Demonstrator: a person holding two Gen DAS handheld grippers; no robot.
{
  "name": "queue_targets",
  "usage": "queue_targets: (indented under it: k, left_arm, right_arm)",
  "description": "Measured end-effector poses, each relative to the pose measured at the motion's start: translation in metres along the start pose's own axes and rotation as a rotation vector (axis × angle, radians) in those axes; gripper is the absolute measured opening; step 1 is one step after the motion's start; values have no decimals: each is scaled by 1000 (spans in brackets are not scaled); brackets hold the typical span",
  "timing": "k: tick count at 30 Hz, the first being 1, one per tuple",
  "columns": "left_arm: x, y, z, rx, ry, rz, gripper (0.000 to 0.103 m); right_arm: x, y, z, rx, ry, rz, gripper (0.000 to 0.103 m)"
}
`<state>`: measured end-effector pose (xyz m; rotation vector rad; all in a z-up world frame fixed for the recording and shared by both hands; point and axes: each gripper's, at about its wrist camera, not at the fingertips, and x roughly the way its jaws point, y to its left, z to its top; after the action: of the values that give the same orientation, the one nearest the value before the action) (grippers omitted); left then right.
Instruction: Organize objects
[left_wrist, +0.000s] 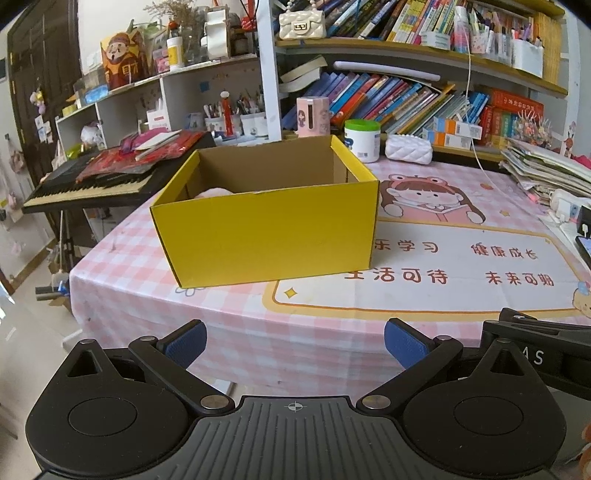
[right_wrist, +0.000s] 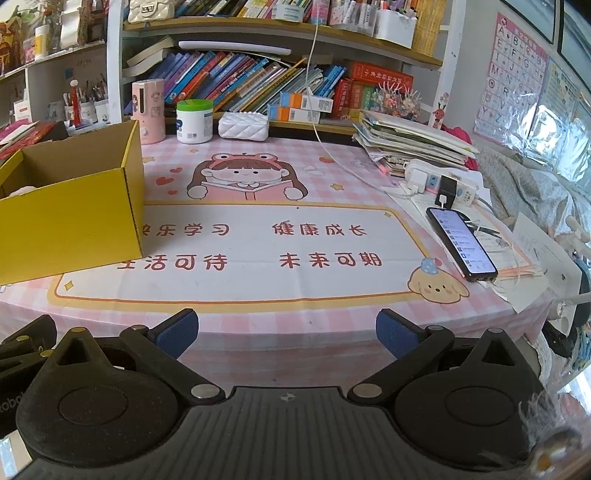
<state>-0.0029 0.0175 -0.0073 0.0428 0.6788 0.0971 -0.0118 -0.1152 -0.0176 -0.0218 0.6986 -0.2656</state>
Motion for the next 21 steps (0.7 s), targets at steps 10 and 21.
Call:
queue_targets:
  k: [10,21]
  left_arm:
    - [3,-2,2,9,7,13,103]
    - [7,-1,2,7,19,17,103]
  right_arm:
    - [0,-3,1,-1,1,-10,103]
    - [0,-1,1,-11,-2,-17,103]
